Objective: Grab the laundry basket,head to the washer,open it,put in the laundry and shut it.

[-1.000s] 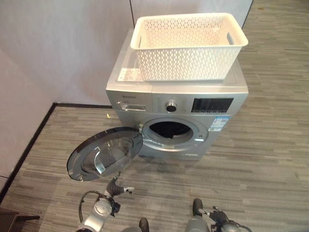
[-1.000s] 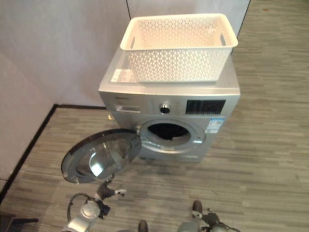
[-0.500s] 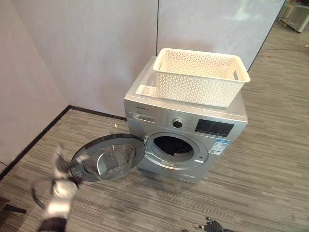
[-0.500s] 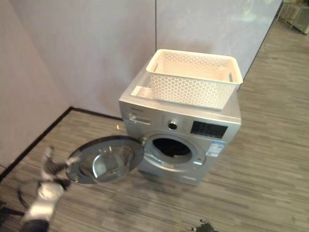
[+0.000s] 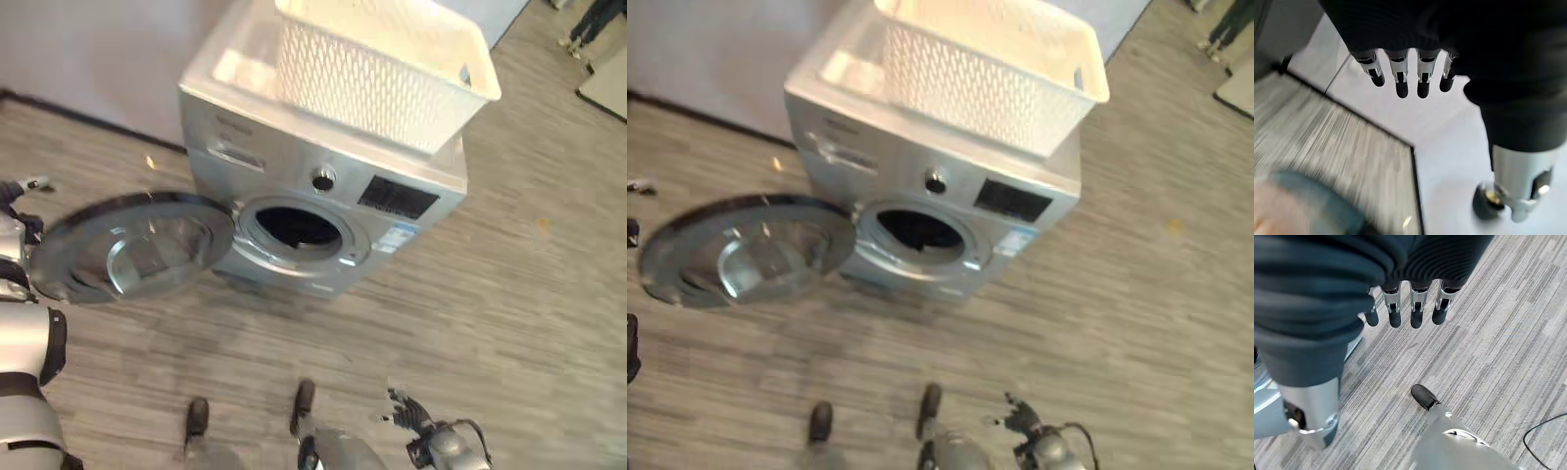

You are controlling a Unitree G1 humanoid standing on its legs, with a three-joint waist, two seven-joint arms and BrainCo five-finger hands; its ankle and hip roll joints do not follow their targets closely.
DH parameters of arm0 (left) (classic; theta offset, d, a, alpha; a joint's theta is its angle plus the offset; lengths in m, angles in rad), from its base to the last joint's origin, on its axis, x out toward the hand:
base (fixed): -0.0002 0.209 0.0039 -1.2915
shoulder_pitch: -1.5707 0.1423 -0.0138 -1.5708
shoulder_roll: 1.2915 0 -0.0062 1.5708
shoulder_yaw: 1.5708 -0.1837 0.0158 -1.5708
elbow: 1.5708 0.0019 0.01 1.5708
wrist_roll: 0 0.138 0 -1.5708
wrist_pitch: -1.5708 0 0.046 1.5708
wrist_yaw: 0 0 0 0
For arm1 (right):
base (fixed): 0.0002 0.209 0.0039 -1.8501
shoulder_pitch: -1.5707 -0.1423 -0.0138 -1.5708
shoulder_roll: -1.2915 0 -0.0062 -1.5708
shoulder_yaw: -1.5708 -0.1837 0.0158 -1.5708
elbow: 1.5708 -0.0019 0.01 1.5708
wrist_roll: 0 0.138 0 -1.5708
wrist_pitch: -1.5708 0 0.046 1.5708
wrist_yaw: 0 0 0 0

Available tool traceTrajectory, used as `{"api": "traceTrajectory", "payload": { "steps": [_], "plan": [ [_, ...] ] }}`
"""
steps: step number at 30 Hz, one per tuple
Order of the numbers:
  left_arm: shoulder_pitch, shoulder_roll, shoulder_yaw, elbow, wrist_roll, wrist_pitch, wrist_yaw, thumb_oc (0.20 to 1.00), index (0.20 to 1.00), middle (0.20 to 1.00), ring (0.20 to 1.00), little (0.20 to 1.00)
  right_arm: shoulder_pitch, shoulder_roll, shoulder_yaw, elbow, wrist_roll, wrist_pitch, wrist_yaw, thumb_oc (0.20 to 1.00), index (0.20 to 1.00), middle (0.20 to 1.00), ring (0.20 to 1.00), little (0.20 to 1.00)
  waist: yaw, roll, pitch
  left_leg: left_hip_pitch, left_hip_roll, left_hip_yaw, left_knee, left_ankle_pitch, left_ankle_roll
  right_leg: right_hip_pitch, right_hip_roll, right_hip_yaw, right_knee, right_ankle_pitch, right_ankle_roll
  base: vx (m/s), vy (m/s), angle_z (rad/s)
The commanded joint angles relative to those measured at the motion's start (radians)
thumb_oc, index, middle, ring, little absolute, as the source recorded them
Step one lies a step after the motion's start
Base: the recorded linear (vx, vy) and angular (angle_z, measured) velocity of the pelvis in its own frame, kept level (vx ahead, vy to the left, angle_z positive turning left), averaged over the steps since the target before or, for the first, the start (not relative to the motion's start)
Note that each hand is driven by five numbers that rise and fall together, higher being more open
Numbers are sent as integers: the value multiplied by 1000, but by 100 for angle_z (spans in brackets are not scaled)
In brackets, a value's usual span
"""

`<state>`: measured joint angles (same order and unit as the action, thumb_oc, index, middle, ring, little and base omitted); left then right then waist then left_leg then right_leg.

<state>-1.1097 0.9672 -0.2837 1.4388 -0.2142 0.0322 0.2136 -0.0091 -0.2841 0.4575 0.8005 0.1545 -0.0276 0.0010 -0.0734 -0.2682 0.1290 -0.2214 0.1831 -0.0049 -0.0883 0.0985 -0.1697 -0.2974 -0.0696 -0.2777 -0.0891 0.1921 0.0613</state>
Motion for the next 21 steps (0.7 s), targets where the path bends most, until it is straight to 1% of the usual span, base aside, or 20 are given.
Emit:
{"api": "traceTrajectory", "payload": {
  "steps": [1,5,6,7,9,11,13,14,15,16,17,18,19,20,21],
  "plan": [
    [-66,50,-33,16,-41,-28,27,1000,1000,1000,1000,1000,-45,-40,12,-39,38,-47,-2,1000,1000,1000,1000,1000,5,-13,50,-12,-17,-1,3,-48,63,91,-69,79,2,-81,131,-73,-3,-9],
    [-30,45,-22,23,-32,-27,25,1000,1000,1000,1000,1000,-47,-36,31,-75,39,-44,0,1000,1000,1000,1000,1000,1,-34,53,-25,-10,13,12,-55,64,67,-65,95,2,-73,133,-12,-3,-9],
    [9,25,-13,15,-11,-28,23,1000,1000,1000,1000,1000,-48,-33,43,-71,18,-41,-3,1000,1000,1000,1000,1000,-3,-41,51,-22,-13,20,13,-54,67,62,-69,98,2,-69,136,21,-13,-5],
    [15,25,-9,13,-11,-27,23,1000,1000,1000,1000,1000,-47,-34,44,-71,18,-42,-3,1000,1000,1000,1000,1000,-1,-39,51,-17,-10,22,14,-59,66,65,-66,100,2,-71,135,-4,-1,-3],
    [84,-13,20,-3,4,-25,24,1000,1000,1000,1000,1000,-43,-35,49,-74,3,-36,-4,1000,1000,1000,1000,1000,-2,-38,50,-4,-15,31,16,-63,70,68,-72,107,2,-68,136,-3,16,-12],
    [187,-87,52,-32,26,-26,16,1000,1000,1000,1000,1000,-41,-36,49,-69,-15,-31,-2,1000,1000,1000,1000,1000,3,-29,51,23,-17,47,19,-77,74,81,-75,115,2,-71,134,18,26,-22],
    [288,-183,68,-87,37,-29,6,1000,1000,1000,1000,1000,-46,-45,45,-53,-42,-19,2,1000,1000,1000,1000,1000,11,-9,52,51,-23,56,24,-88,79,97,-79,117,2,-75,131,48,59,-25],
    [405,-300,70,-172,37,-42,-17,1000,1000,1000,1000,1000,-45,-64,29,-44,-80,-4,8,1000,1000,1000,1000,1000,22,24,53,87,-33,61,26,-100,86,128,-89,110,6,-83,128,53,58,-29],
    [408,-302,72,-174,37,-41,-16,1000,1000,1000,1000,1000,-43,-66,29,-44,-80,-4,8,1000,1000,1000,1000,1000,22,26,54,89,-32,62,26,-100,86,130,-88,111,5,-83,128,75,73,-15],
    [490,-367,58,-238,46,-51,-41,1000,1000,1000,1000,1000,-45,-74,10,-34,-100,5,13,1000,1000,1000,1000,1000,30,50,54,117,-35,68,24,-108,88,151,-92,110,9,-90,126,53,48,10],
    [564,-422,47,-315,41,-58,-51,1000,1000,1000,1000,1000,-48,-78,-8,-21,-113,12,12,1000,1000,1000,1000,1000,34,67,51,129,-40,71,24,-111,91,161,-97,107,12,-95,125,121,120,10],
    [725,-521,13,-481,3,-76,-90,1000,1000,1000,1000,1000,-50,-91,-51,13,-143,27,18,1000,1000,1000,1000,1000,44,112,42,168,-46,77,22,-119,95,192,-103,103,18,-109,122,80,90,-2],
    [726,-520,13,-482,3,-75,-90,1000,1000,1000,1000,1000,-50,-91,-51,13,-143,27,18,1000,1000,1000,1000,1000,43,112,40,165,-48,76,21,-117,95,189,-104,103,17,-108,123,170,105,-1],
    [905,-617,-75,-657,-47,-82,-163,1000,1000,1000,1000,1000,-54,-98,-109,82,-171,43,21,1000,1000,1000,1000,1000,44,163,10,212,-51,82,13,-123,100,230,-111,100,26,-125,119,103,34,3],
    [906,-618,-76,-658,-47,-82,-163,1000,1000,1000,1000,1000,-53,-98,-109,82,-171,42,21,1000,1000,1000,1000,1000,44,163,10,214,-51,83,12,-124,99,231,-110,100,26,-125,119,130,30,8]
  ]
}}
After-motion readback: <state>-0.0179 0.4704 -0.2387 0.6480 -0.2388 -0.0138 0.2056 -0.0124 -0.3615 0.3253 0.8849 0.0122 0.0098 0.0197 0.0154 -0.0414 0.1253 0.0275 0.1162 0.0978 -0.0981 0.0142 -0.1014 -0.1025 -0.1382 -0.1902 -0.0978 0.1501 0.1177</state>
